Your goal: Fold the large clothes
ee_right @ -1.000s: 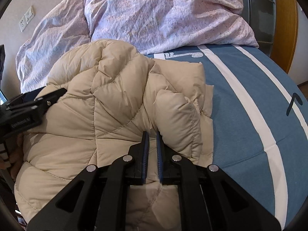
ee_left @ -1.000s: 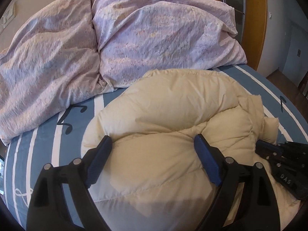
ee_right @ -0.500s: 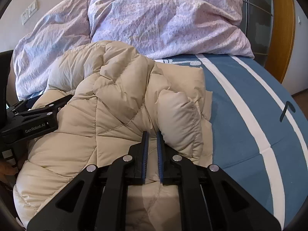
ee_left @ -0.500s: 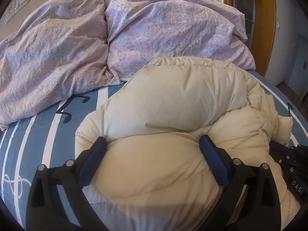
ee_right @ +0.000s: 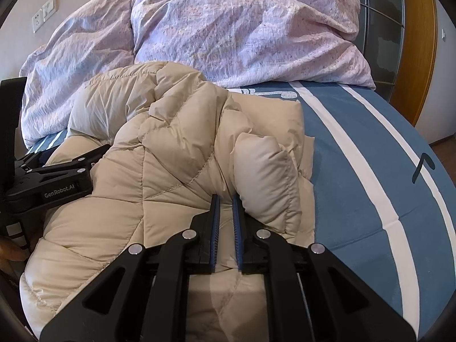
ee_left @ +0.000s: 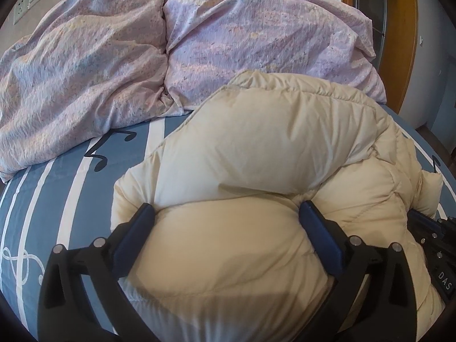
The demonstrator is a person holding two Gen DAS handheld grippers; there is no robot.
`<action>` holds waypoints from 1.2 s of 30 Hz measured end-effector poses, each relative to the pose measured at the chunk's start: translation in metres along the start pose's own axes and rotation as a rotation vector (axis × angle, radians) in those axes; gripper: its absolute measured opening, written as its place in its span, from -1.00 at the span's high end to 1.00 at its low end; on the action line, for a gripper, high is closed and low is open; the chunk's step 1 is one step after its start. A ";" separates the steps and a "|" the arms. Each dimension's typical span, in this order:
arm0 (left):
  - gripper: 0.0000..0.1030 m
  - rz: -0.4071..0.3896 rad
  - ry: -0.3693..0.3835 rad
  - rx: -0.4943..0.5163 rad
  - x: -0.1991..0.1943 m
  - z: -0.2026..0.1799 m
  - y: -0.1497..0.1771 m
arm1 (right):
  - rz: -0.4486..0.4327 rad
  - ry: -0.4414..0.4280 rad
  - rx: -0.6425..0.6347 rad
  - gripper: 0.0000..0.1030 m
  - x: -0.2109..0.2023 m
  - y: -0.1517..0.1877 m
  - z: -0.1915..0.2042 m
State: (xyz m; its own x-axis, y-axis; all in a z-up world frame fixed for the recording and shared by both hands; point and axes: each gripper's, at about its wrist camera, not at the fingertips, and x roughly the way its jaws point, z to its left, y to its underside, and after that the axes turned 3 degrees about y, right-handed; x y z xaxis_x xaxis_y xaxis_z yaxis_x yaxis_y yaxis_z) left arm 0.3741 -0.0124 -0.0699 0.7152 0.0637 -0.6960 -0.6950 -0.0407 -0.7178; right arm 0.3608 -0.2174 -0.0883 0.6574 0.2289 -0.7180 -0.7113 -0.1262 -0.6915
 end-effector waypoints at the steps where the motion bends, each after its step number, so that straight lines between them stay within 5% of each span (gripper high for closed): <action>1: -0.97 0.001 -0.001 0.000 0.000 0.000 0.000 | 0.000 0.000 0.000 0.83 0.000 0.000 0.000; 36: -0.97 0.021 -0.039 0.014 0.004 -0.002 -0.003 | 0.004 -0.017 0.019 0.82 0.002 -0.001 -0.003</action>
State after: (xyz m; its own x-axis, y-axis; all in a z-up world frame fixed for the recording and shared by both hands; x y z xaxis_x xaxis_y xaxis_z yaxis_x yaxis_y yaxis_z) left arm 0.3788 -0.0140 -0.0706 0.6974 0.1013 -0.7094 -0.7108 -0.0285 -0.7028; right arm 0.3634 -0.2195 -0.0890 0.6506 0.2447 -0.7189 -0.7183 -0.1088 -0.6871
